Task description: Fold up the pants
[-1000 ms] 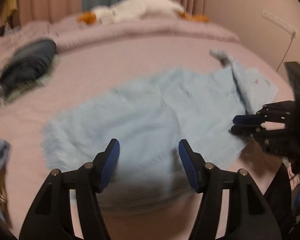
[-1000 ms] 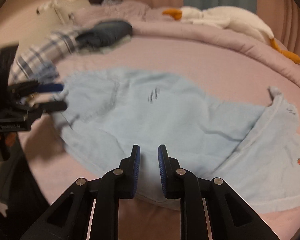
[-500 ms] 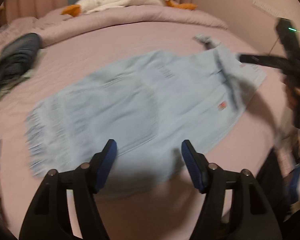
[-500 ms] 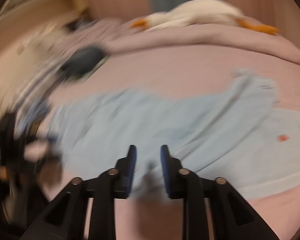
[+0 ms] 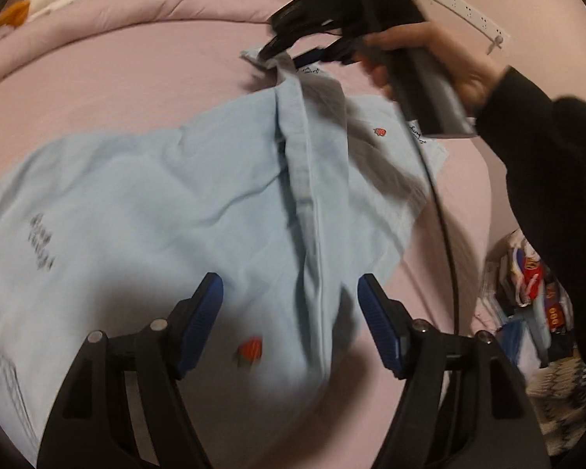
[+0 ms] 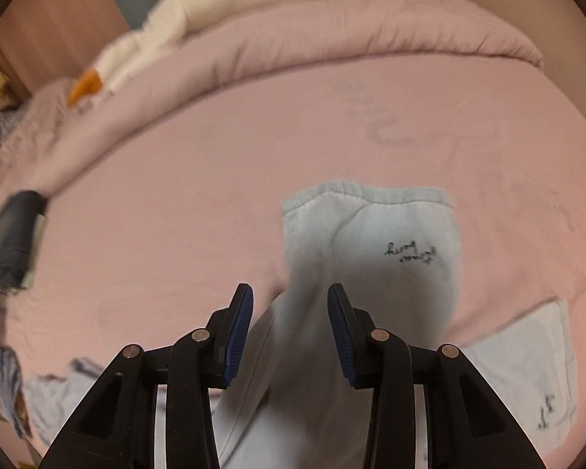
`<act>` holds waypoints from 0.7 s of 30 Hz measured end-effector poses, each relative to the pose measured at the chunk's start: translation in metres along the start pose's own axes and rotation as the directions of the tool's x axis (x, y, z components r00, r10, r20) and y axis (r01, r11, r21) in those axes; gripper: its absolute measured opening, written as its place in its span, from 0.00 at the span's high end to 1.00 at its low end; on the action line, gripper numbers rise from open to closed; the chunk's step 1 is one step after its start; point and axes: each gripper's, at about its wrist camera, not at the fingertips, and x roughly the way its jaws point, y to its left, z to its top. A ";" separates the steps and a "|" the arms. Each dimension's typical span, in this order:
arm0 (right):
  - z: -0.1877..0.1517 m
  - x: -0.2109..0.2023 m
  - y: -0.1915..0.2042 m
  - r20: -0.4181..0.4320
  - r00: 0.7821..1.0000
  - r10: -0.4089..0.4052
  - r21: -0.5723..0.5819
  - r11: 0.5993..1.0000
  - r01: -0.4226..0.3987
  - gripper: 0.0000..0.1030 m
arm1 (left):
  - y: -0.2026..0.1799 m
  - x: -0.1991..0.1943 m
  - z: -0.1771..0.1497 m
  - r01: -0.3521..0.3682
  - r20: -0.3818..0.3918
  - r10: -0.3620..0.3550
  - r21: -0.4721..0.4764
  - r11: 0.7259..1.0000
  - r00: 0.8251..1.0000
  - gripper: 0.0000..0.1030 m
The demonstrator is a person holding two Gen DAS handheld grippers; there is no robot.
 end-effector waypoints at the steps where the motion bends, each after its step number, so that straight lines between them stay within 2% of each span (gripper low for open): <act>1: 0.001 0.007 0.003 -0.018 1.000 -0.017 -0.013 1.000 0.017 0.62 | -0.002 0.002 0.002 -0.002 0.000 0.002 0.003 1.000 1.000 0.39; 2: 0.003 0.015 0.004 -0.028 0.999 -0.025 -0.020 1.000 0.025 0.69 | -0.004 0.003 0.004 0.002 -0.001 -0.002 0.006 1.000 1.000 0.59; 3: 0.004 0.017 0.004 -0.019 0.999 -0.028 -0.023 0.999 0.028 0.89 | -0.008 0.006 0.006 -0.008 -0.011 0.008 0.011 1.000 1.000 0.80; 4: 0.003 0.016 0.001 -0.004 1.000 -0.022 -0.025 0.999 0.022 0.92 | -0.009 0.007 0.006 -0.007 -0.022 0.008 0.017 1.000 1.000 0.88; 5: 0.000 0.009 -0.005 0.031 0.999 0.005 -0.012 1.000 -0.005 0.93 | -0.011 0.008 0.006 -0.001 -0.030 0.002 0.023 1.000 1.000 0.91; 8: -0.013 -0.024 -0.032 0.141 0.986 0.087 0.055 0.994 -0.096 0.93 | -0.025 0.006 0.004 -0.054 -0.007 0.055 0.076 0.996 0.998 0.92; 10: -0.029 -0.062 -0.053 0.240 0.960 0.143 0.095 0.981 -0.169 0.93 | -0.032 0.001 0.001 -0.059 0.006 0.059 0.094 0.994 0.998 0.92; 12: -0.056 -0.102 -0.079 0.345 0.919 0.191 0.147 0.956 -0.254 0.93 | -0.041 -0.001 -0.002 -0.066 0.013 0.065 0.120 0.991 0.998 0.92; 15: -0.106 -0.132 -0.123 0.435 0.884 0.174 0.250 0.919 -0.304 0.93 | -0.049 0.004 -0.004 -0.109 0.009 0.109 0.162 0.981 0.994 0.91; 16: -0.125 -0.133 -0.140 0.446 0.882 0.155 0.294 0.905 -0.307 0.93 | -0.050 0.006 -0.006 -0.120 0.002 0.122 0.169 0.978 0.993 0.91; 18: -0.154 -0.122 -0.170 0.429 0.893 0.138 0.386 0.865 -0.320 0.93 | -0.048 0.010 -0.008 -0.133 -0.011 0.137 0.171 0.976 0.990 0.90; 20: -0.178 -0.099 -0.196 0.396 0.905 0.155 0.482 0.804 -0.349 0.92 | -0.049 0.011 -0.010 -0.148 -0.020 0.154 0.176 0.973 0.988 0.89; 21: -0.192 -0.090 -0.207 0.392 0.906 0.163 0.532 0.763 -0.367 0.87 | -0.048 0.012 -0.009 -0.154 -0.024 0.161 0.181 0.971 0.987 0.88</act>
